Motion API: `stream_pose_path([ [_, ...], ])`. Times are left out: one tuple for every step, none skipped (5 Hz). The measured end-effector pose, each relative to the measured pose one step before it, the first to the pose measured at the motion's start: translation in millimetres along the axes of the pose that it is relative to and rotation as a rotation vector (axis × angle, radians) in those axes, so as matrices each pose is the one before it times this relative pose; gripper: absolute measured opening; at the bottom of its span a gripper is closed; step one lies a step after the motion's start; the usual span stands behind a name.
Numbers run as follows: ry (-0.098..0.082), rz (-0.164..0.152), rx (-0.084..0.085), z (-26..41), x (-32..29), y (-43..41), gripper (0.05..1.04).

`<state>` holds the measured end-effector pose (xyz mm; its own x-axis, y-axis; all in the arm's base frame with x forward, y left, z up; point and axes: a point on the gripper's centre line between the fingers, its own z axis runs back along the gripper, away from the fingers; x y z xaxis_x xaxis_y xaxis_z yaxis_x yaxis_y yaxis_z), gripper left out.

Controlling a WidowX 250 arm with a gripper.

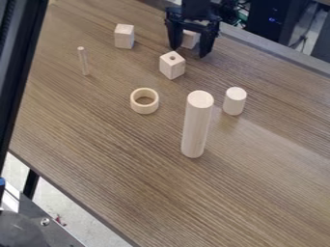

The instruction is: Put the cube on top of the cube with a hole

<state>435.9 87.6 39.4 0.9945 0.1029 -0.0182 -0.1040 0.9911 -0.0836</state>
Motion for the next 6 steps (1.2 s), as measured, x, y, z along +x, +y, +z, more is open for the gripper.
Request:
stream_pose_path([
  [0.0425, 0.0881, 0.0584, -5.75, 2.01, 7.04, 0.999],
  [-0.0014, 0.0041, 0.0032, -2.16, 2.15, -0.1, 0.999],
  [-0.0122, -0.0021, 0.0018, -2.18, 7.34, 0.46, 0.999],
  [-0.0091, -0.0098, 0.0033, -0.63, 3.97, 0.6, 0.999],
  [-0.0029, -0.0314, 0.0032, -0.55, 5.87, 0.7, 0.999],
  [-0.0055, -0.0546, 0.0066, -0.83, 4.95, 1.31, 0.999],
])
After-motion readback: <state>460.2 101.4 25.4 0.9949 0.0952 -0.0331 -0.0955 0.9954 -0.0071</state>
